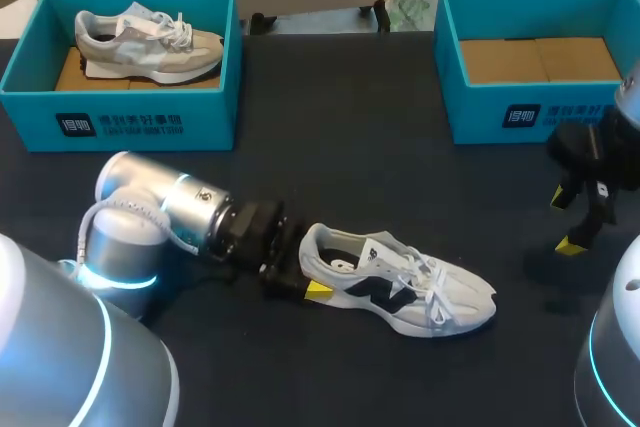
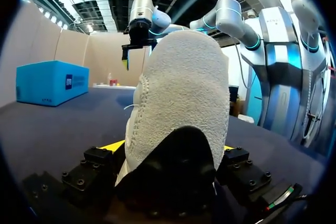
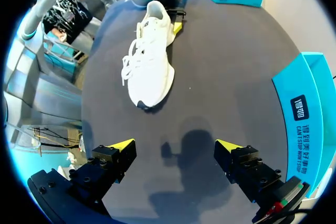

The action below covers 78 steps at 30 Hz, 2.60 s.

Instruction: Take the shoe out of the shoebox, open the shoe tongue, remove and reinsert the insole, then place the shoe into the shoebox

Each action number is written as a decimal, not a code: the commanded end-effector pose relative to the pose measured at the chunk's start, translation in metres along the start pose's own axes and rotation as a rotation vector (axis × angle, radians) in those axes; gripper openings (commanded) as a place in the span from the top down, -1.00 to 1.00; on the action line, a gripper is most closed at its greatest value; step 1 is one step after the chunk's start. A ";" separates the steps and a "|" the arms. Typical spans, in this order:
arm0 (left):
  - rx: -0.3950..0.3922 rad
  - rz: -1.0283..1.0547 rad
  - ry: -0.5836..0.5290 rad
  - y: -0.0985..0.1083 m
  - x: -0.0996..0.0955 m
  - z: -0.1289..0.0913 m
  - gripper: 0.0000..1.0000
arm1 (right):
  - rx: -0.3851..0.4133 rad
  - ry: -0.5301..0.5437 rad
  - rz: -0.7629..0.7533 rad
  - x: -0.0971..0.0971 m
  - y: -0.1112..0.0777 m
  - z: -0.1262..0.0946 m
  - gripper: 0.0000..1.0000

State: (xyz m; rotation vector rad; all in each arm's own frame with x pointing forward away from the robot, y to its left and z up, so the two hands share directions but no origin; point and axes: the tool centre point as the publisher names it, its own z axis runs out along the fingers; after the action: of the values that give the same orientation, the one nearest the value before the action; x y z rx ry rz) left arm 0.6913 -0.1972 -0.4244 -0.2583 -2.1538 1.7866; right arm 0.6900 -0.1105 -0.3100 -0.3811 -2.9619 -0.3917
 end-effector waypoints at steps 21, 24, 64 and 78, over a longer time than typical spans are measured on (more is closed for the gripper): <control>0.069 -0.022 -0.265 0.006 0.022 -0.047 1.00 | 0.000 -0.001 0.000 0.001 0.000 0.000 -1.00; 0.074 -0.022 -0.273 0.007 0.023 -0.049 1.00 | 0.000 -0.001 0.000 0.001 0.000 0.000 -1.00; 0.076 -0.022 -0.274 0.008 0.022 -0.052 1.00 | 0.078 -0.115 0.646 0.044 0.095 -0.035 -1.00; 0.076 -0.022 -0.274 0.008 0.022 -0.052 1.00 | 0.092 -0.151 0.843 0.043 0.109 -0.034 -1.00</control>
State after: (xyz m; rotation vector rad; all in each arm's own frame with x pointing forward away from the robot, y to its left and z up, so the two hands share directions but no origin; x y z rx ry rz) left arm 0.6902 -0.1403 -0.4208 0.0274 -2.2477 1.9827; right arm 0.6797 -0.0168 -0.2427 -1.4040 -2.6824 -0.1927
